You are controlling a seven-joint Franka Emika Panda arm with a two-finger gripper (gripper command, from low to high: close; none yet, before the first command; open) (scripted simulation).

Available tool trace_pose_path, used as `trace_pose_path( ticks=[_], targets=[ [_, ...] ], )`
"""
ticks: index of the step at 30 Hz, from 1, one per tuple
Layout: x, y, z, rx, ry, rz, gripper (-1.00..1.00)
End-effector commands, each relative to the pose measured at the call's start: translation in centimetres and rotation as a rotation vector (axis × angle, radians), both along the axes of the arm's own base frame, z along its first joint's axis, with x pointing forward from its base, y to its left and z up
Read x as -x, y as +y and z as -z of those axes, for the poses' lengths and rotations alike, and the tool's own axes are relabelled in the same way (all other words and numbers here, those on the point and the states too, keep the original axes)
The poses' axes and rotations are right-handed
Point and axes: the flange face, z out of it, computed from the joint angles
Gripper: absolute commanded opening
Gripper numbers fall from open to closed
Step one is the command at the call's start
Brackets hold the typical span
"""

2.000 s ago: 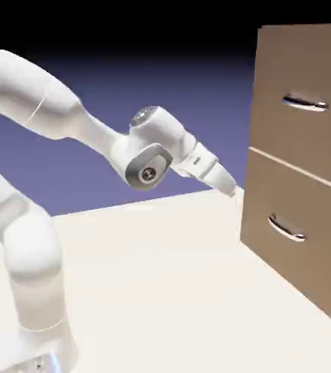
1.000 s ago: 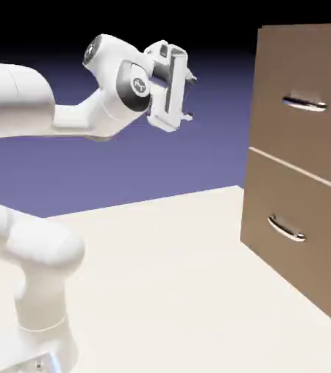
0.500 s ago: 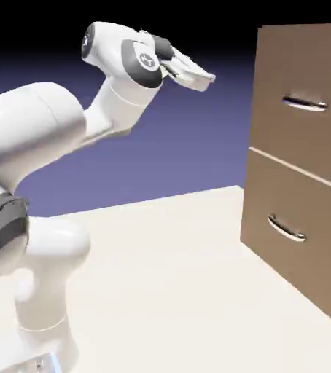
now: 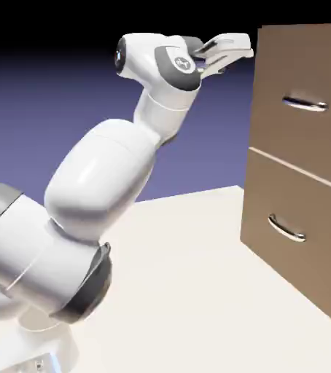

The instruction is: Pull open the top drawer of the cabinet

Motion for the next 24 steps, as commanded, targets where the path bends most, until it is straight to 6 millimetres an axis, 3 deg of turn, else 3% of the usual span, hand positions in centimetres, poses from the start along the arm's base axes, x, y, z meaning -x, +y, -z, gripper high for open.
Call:
trace_pose_path(
  ticks=[1, 11, 21, 23, 24],
  targets=[
    [-0.7, -0.1, 0.3, 0.046, -0.013, 0.004, 0.0],
    [-8.1, 0.3, 4.5, 0.509, -0.098, 0.058, 0.0],
    [-15.6, 4.6, 11.4, 1.0, -0.122, 0.105, 0.0],
    [-15.7, 4.7, 11.5, 1.008, -0.122, 0.105, 0.0],
    [-16.7, 4.7, 11.4, 1.007, -0.122, 0.105, 0.0]
  ],
)
